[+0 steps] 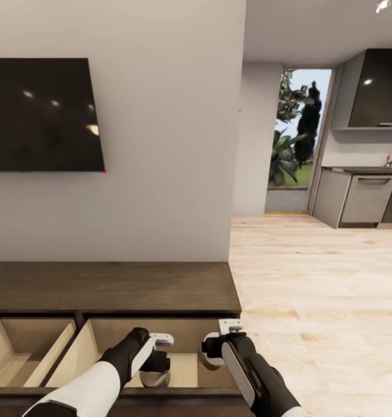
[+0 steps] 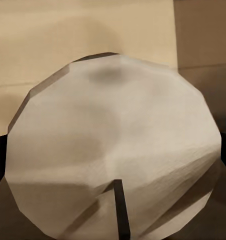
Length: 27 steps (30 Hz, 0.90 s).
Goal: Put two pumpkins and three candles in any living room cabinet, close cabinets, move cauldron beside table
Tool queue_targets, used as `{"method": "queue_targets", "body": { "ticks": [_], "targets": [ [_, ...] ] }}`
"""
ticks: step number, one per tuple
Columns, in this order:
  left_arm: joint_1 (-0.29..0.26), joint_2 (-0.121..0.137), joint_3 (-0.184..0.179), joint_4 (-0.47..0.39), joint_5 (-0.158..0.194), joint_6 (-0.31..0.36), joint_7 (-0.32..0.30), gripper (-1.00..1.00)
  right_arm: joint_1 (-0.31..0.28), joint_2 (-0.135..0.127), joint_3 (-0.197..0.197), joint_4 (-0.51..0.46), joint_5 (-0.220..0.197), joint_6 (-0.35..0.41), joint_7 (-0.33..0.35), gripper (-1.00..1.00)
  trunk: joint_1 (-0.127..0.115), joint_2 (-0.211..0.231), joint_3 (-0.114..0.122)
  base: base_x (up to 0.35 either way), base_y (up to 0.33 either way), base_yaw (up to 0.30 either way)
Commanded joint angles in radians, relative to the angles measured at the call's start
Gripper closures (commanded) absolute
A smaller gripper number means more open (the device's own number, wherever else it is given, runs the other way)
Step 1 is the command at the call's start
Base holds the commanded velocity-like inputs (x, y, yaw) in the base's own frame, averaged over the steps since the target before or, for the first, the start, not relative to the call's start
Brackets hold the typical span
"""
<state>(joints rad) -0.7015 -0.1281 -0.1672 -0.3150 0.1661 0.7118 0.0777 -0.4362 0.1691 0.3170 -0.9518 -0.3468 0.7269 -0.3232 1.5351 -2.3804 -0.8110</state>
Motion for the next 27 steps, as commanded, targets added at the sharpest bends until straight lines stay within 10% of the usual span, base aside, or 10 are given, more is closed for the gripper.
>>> {"method": "queue_targets", "body": {
  "ticks": [1, 27],
  "targets": [
    [-0.001, 0.001, -0.007, -0.001, 0.01, 0.004, 0.008, 1.0, -0.003, 0.0, 0.002, 0.0, -0.011, 0.004, -0.01, 1.0, 0.0, -0.001, -0.003, 0.0, 0.0, 0.0],
    [-0.001, 0.005, -0.005, -0.022, 0.01, 0.0, 0.017, 1.0, -0.009, -0.001, 0.002, 0.016, -0.01, 0.017, -0.008, 1.0, 0.007, -0.015, -0.051, 0.0, 0.0, 0.0]
  ]
}}
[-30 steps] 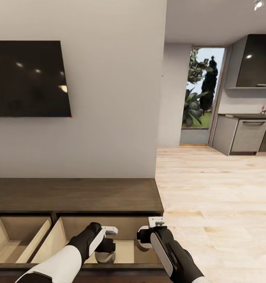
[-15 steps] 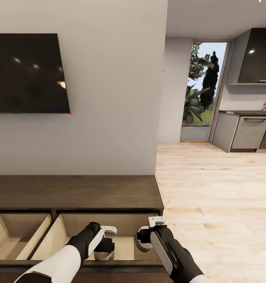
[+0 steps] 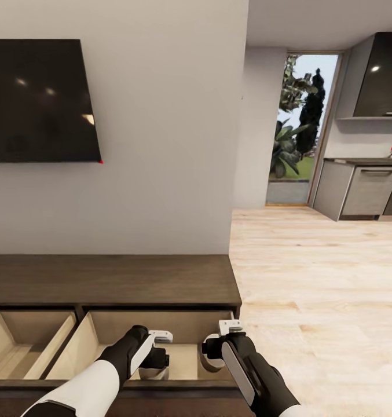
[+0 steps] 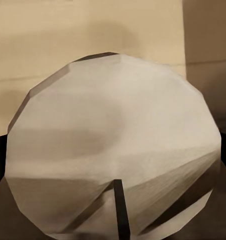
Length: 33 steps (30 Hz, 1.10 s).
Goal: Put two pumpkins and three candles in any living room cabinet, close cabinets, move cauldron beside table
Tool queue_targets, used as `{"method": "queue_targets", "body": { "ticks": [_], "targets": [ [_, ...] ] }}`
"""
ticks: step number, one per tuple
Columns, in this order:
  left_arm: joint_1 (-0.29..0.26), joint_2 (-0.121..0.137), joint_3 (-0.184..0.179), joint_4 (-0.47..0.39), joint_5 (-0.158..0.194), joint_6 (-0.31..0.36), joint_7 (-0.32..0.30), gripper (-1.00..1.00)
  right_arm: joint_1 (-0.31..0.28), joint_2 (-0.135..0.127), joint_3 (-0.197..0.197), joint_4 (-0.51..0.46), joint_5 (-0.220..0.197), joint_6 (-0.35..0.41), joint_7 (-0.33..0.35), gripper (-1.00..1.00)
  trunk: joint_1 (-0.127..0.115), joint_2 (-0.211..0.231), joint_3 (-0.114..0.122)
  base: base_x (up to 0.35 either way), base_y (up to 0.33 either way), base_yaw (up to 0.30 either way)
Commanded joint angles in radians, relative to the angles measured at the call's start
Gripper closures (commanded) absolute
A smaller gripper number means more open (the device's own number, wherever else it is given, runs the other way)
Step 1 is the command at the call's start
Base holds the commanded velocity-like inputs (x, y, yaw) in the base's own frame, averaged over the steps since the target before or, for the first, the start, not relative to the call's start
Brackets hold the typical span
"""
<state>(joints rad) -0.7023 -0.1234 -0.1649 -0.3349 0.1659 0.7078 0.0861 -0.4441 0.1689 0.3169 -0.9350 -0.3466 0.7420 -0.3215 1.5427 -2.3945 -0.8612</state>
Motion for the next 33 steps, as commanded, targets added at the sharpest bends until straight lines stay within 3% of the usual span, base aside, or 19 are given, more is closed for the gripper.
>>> {"method": "queue_targets", "body": {
  "ticks": [1, 12, 33],
  "targets": [
    [0.0, 0.001, -0.007, -0.01, 0.01, 0.004, 0.009, 1.0, -0.001, 0.0, 0.002, -0.001, -0.01, 0.002, -0.01, 1.0, 0.0, -0.001, -0.003, 0.0, 0.0, 0.0],
    [0.0, 0.001, -0.007, -0.038, 0.01, -0.004, 0.009, 1.0, -0.001, -0.003, -0.001, 0.059, -0.011, 0.0, -0.008, 1.0, 0.0, -0.001, -0.021, 0.0, 0.0, 0.0],
    [0.0, 0.001, -0.007, -0.039, 0.01, -0.005, 0.008, 1.0, -0.001, 0.001, 0.002, 0.064, -0.011, -0.005, -0.008, 1.0, 0.0, -0.001, -0.055, 0.0, 0.0, 0.0]
  ]
}}
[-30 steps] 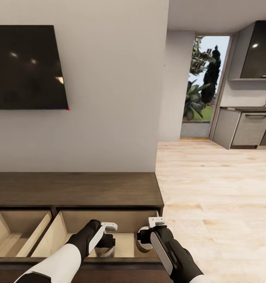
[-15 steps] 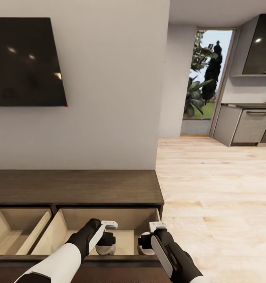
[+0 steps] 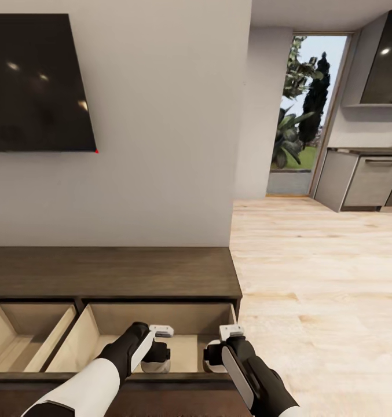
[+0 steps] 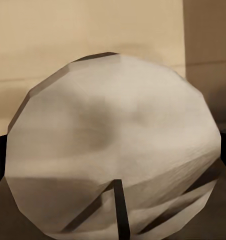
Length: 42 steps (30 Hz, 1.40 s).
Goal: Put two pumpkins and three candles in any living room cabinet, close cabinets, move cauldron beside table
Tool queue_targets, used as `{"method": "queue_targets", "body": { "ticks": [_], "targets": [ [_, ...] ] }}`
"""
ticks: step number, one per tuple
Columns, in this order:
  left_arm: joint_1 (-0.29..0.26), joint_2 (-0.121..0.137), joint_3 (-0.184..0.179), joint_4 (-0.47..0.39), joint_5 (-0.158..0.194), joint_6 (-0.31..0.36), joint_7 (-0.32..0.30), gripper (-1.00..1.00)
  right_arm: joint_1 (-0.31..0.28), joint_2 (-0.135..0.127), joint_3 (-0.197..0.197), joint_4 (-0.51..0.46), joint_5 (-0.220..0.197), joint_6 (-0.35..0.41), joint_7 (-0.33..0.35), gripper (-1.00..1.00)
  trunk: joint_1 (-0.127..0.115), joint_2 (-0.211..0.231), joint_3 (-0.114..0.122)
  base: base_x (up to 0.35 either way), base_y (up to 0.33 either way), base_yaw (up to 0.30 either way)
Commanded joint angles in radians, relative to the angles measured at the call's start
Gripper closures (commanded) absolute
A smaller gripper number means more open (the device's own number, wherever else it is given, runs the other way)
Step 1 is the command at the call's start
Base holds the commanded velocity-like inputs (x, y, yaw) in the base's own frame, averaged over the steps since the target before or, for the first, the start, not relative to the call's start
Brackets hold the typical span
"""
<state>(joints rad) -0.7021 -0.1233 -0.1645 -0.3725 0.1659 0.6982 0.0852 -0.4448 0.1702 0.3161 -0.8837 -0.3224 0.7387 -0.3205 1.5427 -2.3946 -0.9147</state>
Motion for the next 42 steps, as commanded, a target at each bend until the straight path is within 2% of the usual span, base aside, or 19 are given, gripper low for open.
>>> {"method": "queue_targets", "body": {
  "ticks": [1, 12, 13, 42],
  "targets": [
    [0.0, 0.001, -0.007, -0.002, 0.011, 0.004, 0.009, 1.0, 0.0, 0.0, 0.003, 0.012, -0.035, -0.002, -0.009, 1.0, 0.0, 0.0, -0.003, 0.0, 0.0, 0.005],
    [0.0, 0.001, -0.007, -0.002, 0.011, 0.004, 0.01, 1.0, 0.0, -0.001, 0.004, 0.012, -0.036, -0.005, -0.009, 1.0, 0.0, 0.0, -0.007, 0.0, 0.0, 0.003],
    [0.0, 0.001, -0.007, -0.002, 0.011, 0.004, 0.01, 1.0, 0.0, -0.001, 0.004, 0.012, -0.036, -0.005, -0.009, -1.0, 0.0, 0.0, -0.007, 0.0, 0.0, 0.0],
    [0.0, 0.001, -0.007, -0.003, 0.011, 0.004, 0.009, 1.0, 0.0, 0.0, 0.005, 0.013, -0.035, -0.004, -0.009, -1.0, 0.0, 0.0, -0.007, 0.0, 0.0, 0.0]
  ]
}}
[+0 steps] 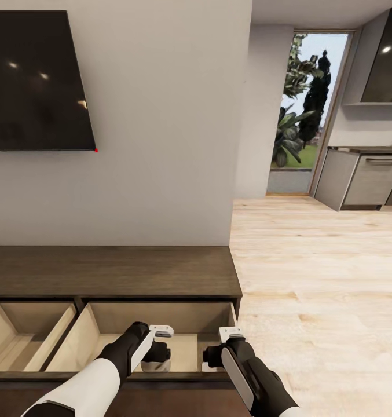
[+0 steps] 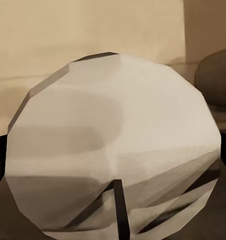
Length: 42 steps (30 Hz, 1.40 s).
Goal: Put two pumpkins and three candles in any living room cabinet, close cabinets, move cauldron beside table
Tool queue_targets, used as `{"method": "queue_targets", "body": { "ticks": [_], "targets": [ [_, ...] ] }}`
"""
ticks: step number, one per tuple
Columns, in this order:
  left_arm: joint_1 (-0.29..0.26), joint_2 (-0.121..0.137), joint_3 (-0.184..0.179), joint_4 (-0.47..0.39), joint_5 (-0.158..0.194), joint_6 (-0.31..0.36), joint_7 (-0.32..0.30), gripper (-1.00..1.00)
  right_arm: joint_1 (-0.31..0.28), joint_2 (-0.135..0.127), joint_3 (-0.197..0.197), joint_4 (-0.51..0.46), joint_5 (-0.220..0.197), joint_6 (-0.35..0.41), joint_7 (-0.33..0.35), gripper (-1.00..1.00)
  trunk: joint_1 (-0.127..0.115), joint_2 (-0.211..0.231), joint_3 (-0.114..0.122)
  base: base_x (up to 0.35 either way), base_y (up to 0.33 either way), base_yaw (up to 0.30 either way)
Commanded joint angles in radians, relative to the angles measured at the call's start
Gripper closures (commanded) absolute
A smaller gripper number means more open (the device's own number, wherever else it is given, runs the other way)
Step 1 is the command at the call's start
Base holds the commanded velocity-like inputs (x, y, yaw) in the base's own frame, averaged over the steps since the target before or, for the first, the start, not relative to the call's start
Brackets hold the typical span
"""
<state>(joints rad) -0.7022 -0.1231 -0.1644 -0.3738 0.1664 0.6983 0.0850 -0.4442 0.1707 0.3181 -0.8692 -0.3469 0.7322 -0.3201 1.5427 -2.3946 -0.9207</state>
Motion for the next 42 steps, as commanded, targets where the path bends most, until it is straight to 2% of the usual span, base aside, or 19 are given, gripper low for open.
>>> {"method": "queue_targets", "body": {
  "ticks": [1, 38, 42],
  "targets": [
    [0.0, 0.001, -0.007, -0.002, 0.01, 0.004, 0.009, -1.0, -0.001, 0.0, 0.003, -0.001, -0.011, 0.002, -0.01, -1.0, 0.0, 0.0, -0.001, 0.0, 0.0, 0.0],
    [0.001, 0.002, -0.006, -0.016, 0.01, 0.003, 0.009, -1.0, -0.001, -0.003, 0.005, -0.002, -0.011, 0.0, -0.008, -1.0, 0.0, 0.0, -0.001, 0.0, 0.0, 0.0],
    [0.003, 0.003, -0.006, -0.043, 0.01, 0.004, 0.009, -1.0, -0.001, -0.004, 0.004, -0.002, -0.011, 0.0, -0.008, -1.0, 0.0, 0.0, -0.001, 0.0, 0.0, 0.0]
  ]
}}
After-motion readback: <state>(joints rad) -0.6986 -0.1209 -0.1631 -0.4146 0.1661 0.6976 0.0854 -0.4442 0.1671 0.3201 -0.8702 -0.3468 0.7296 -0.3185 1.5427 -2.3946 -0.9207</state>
